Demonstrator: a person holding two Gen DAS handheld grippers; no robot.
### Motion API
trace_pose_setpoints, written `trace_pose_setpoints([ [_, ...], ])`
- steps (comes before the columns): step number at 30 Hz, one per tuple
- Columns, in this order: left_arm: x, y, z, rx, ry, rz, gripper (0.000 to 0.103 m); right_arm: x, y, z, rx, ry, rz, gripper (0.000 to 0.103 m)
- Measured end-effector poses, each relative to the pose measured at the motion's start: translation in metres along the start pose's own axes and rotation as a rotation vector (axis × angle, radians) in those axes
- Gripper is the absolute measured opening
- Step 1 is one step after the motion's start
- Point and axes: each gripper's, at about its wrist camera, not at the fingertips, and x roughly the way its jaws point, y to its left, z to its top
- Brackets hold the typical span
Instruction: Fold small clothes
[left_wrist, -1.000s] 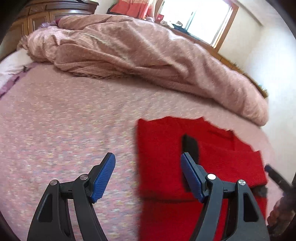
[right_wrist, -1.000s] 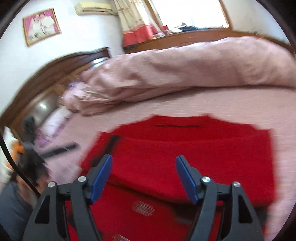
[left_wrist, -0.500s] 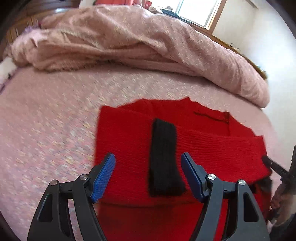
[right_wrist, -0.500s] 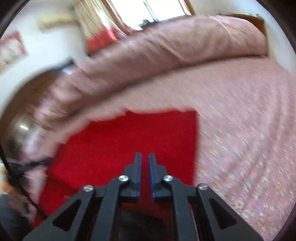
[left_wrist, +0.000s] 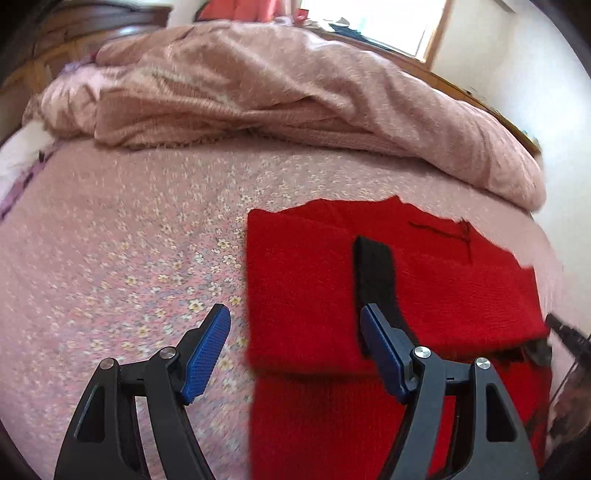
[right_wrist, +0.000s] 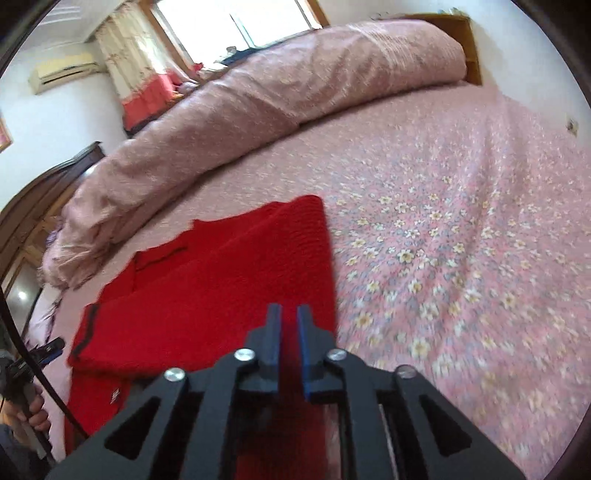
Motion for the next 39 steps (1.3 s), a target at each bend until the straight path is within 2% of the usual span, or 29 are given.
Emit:
trace_pose_setpoints([
  [4, -0.019, -0.006, -0.015, 0.082, 0.017, 0.008, 0.068, -0.038, 0.003, -0.025, -0.067, -0.035, 0.05, 0.043],
  [5, -0.022, -0.006, -0.019, 0.087, 0.02, 0.008, 0.068, -0.046, 0.003, -0.031, -0.071, -0.042, 0.056, 0.046],
  [7, -0.028, -0.003, -0.031, 0.083, 0.037, 0.009, 0.068, -0.06, -0.001, -0.043, -0.076, -0.056, 0.056, 0.059],
  [13, -0.045, 0.014, -0.075, 0.032, 0.12, -0.002, 0.068, -0.105, -0.031, -0.081, -0.025, -0.079, 0.096, 0.074],
  [18, -0.064, 0.03, -0.116, -0.051, 0.15, -0.046, 0.068, -0.129, -0.059, -0.111, 0.049, -0.061, 0.154, 0.076],
  [20, -0.07, 0.033, -0.135, -0.078, 0.169, -0.09, 0.068, -0.136, -0.071, -0.13, 0.099, -0.054, 0.195, 0.08],
  [22, -0.073, 0.034, -0.149, -0.081, 0.169, -0.094, 0.068, -0.136, -0.081, -0.143, 0.186, -0.001, 0.239, 0.08],
  [24, -0.08, 0.029, -0.159, -0.047, 0.143, -0.086, 0.068, -0.138, -0.079, -0.152, 0.198, 0.013, 0.301, 0.08],
  [28, -0.087, 0.015, -0.171, 0.056, 0.151, -0.078, 0.07, -0.134, -0.065, -0.166, 0.183, 0.069, 0.345, 0.08],
  [31, -0.09, 0.009, -0.176, 0.057, 0.17, -0.161, 0.07, -0.13, -0.051, -0.171, 0.138, 0.102, 0.372, 0.082],
  [36, -0.095, 0.014, -0.186, -0.083, 0.234, -0.35, 0.078, -0.129, -0.039, -0.18, 0.117, 0.139, 0.441, 0.082],
  [39, -0.095, 0.021, -0.188, -0.137, 0.232, -0.39, 0.079, -0.129, -0.038, -0.183, 0.124, 0.14, 0.461, 0.082],
])
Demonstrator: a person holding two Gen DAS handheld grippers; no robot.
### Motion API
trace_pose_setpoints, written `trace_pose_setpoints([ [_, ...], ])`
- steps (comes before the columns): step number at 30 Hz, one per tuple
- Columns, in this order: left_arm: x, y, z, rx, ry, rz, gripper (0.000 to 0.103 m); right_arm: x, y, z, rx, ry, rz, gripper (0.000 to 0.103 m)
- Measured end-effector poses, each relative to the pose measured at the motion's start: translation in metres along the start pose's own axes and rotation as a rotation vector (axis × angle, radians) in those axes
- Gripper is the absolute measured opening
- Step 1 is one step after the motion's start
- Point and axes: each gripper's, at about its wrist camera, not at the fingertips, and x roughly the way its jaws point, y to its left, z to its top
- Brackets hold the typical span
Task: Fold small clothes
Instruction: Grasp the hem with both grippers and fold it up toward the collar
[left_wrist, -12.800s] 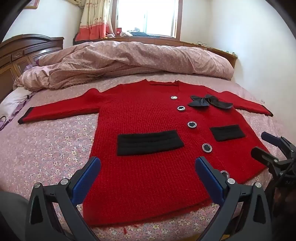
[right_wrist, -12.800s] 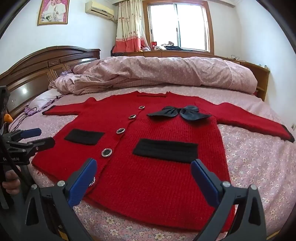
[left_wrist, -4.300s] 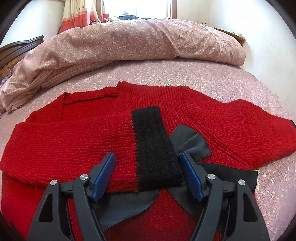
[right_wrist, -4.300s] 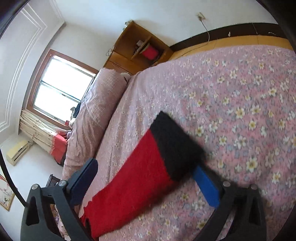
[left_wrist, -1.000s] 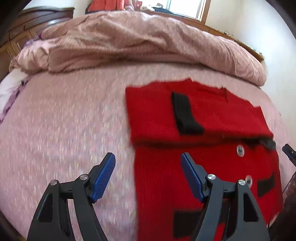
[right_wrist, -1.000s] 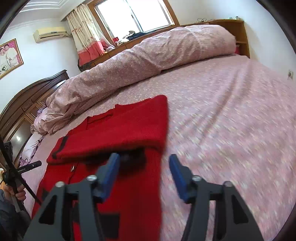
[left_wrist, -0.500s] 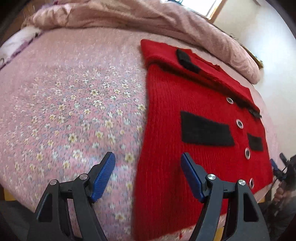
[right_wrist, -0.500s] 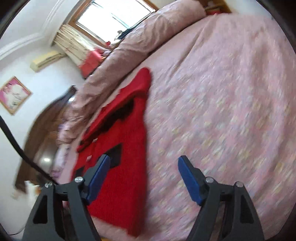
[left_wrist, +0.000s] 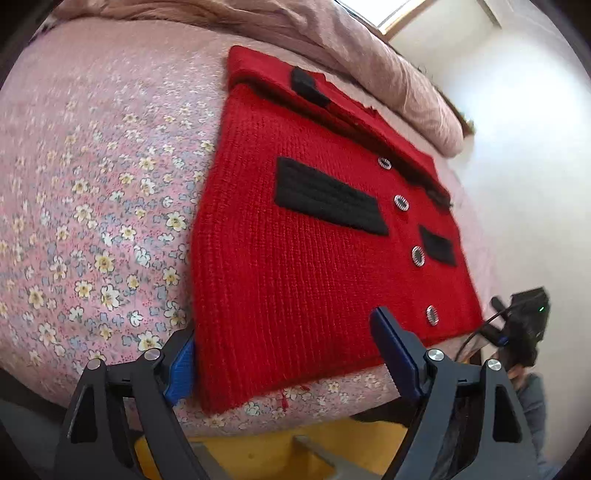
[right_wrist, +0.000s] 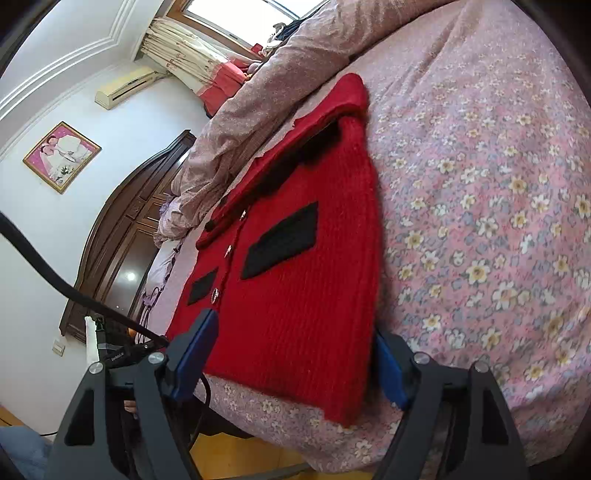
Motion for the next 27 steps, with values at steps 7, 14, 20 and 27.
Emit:
trace_pose_setpoints([
  [7, -0.002, 0.01, 0.007, -0.083, -0.032, -0.054, 0.079, 0.008, -0.014, -0.004, 0.087, 0.007, -0.049, 0.019],
  [14, -0.022, 0.027, -0.007, -0.128, -0.028, -0.048, 0.058, 0.005, -0.025, -0.015, 0.157, 0.005, -0.02, 0.011],
  [20, -0.024, 0.053, -0.007, -0.252, -0.015, -0.028, 0.004, 0.012, -0.014, -0.013, 0.109, 0.01, -0.049, 0.008],
  [27, -0.026, 0.039, 0.005, -0.204, -0.066, -0.002, 0.003, 0.01, 0.0, 0.002, 0.044, -0.049, -0.098, 0.008],
])
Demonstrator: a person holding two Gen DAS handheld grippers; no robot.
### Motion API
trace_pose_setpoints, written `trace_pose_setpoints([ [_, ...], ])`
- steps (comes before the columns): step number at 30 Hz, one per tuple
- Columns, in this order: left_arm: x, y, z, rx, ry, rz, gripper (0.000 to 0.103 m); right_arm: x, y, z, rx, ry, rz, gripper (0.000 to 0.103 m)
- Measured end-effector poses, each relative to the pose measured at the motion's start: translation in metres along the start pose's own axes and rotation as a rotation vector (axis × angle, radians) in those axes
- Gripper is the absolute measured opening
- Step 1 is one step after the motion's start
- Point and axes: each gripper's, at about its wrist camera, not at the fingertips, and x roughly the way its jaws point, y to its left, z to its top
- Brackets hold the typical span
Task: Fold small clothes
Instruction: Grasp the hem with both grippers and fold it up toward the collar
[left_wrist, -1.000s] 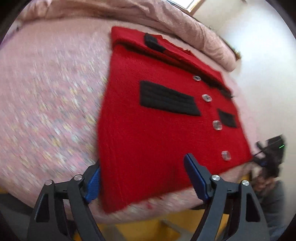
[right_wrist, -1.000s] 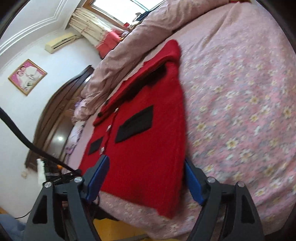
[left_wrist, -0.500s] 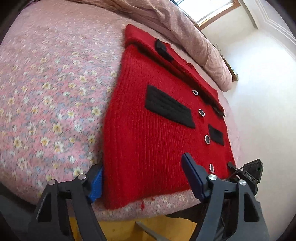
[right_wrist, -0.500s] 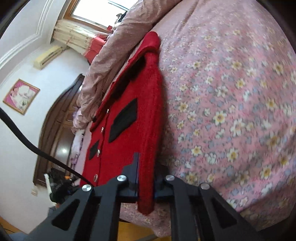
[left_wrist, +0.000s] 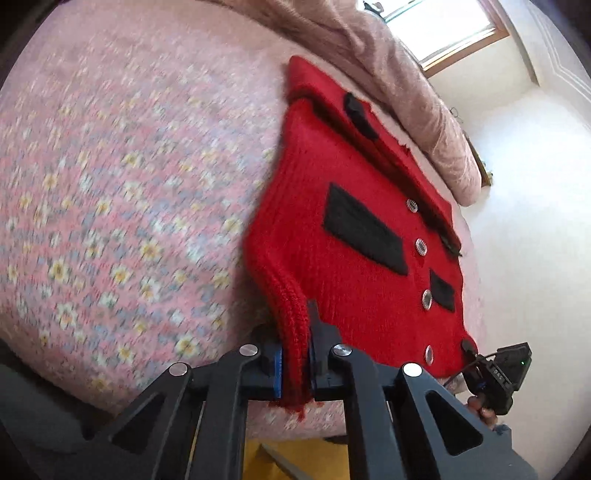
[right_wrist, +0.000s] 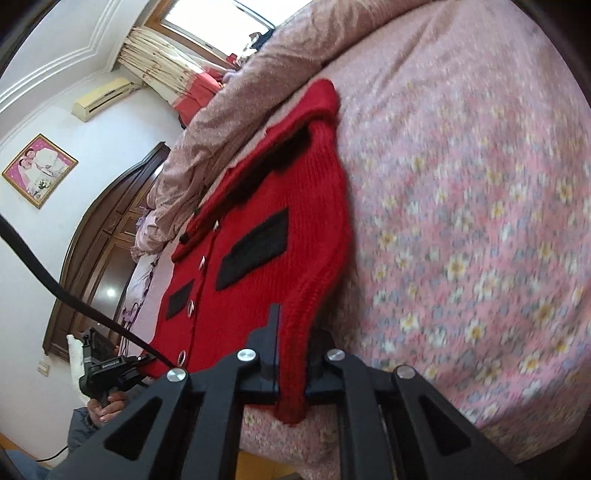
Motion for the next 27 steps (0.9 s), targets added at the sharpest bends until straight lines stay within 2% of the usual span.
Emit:
trace_pose_setpoints([
  [6, 0.008, -0.016, 0.027, 0.0, -0.043, -0.048, 0.003, 0.004, 0.009, 0.025, -0.061, -0.049, -0.024, 0.008],
  [14, 0.031, -0.039, 0.083, 0.04, -0.142, -0.008, 0.003, 0.037, 0.026, 0.076, -0.186, -0.096, -0.123, 0.008],
  [18, 0.036, -0.037, 0.112, 0.039, -0.187, -0.014, 0.003, 0.045, 0.041, 0.099, -0.231, -0.16, -0.127, 0.008],
  [22, 0.038, -0.052, 0.14, 0.125, -0.242, 0.043, 0.003, 0.044, 0.049, 0.129, -0.24, -0.239, -0.116, 0.008],
  [27, 0.045, -0.066, 0.159, 0.207, -0.275, 0.068, 0.003, 0.06, 0.054, 0.166, -0.256, -0.264, -0.125, 0.008],
])
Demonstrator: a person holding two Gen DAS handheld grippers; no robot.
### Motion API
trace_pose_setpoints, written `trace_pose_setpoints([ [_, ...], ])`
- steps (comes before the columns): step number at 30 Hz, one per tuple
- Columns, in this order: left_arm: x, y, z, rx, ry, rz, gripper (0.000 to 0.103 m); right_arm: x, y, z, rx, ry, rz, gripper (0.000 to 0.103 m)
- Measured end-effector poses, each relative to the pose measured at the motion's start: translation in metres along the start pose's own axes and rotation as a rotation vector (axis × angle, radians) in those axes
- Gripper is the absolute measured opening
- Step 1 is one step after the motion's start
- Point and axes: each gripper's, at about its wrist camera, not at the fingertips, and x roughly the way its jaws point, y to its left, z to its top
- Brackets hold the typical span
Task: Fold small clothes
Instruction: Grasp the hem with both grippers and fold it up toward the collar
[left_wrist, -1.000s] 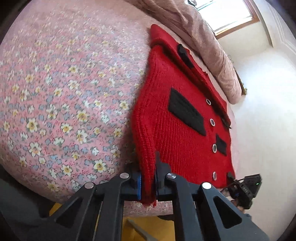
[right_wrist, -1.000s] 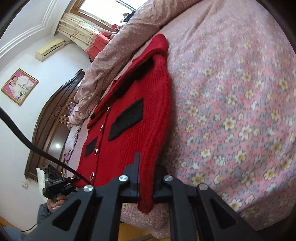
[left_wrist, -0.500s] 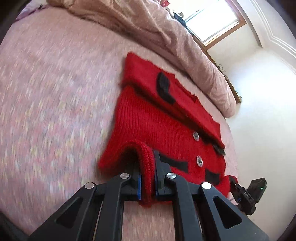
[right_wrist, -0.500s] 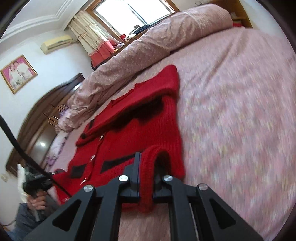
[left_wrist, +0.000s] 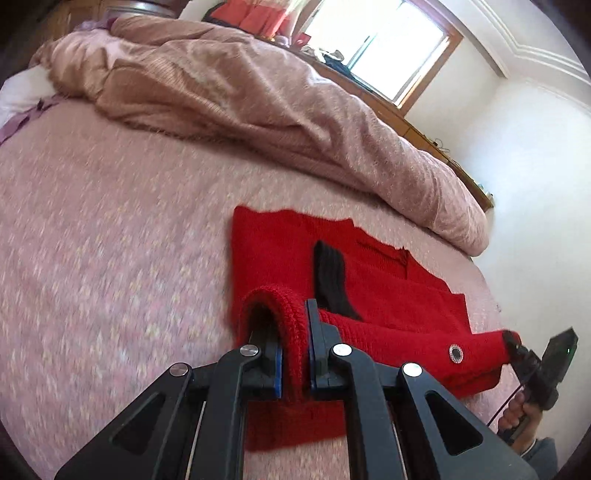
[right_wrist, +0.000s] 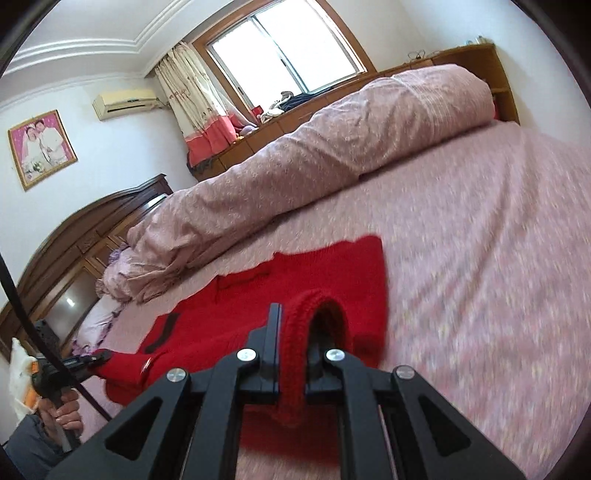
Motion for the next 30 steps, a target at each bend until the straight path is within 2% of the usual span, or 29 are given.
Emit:
trace_pose_setpoints([
  [5, 0.018, 0.001, 0.023, -0.044, -0.023, -0.04, 0.003, 0.03, 0.005, 0.022, -0.016, -0.028, 0.008, 0.008],
  [9, 0.03, -0.008, 0.05, -0.029, -0.055, -0.047, 0.003, 0.043, 0.005, 0.036, -0.036, -0.053, 0.002, 0.008],
  [14, 0.041, -0.016, 0.073, -0.009, -0.09, -0.07, 0.003, 0.058, -0.013, 0.055, 0.016, -0.07, 0.016, 0.008],
  [23, 0.09, -0.005, 0.077, -0.006, -0.028, -0.001, 0.003, 0.098, -0.024, 0.051, -0.009, -0.004, -0.041, 0.008],
  [26, 0.093, -0.002, 0.077, 0.0, 0.005, -0.014, 0.01, 0.102, -0.033, 0.047, 0.022, 0.019, -0.04, 0.009],
  [29, 0.088, 0.001, 0.076, -0.009, 0.01, 0.011, 0.025, 0.1, -0.039, 0.047, 0.053, 0.027, -0.047, 0.027],
  [30, 0.085, 0.003, 0.077, -0.016, 0.001, 0.02, 0.031, 0.097, -0.04, 0.047, 0.06, 0.013, -0.049, 0.041],
])
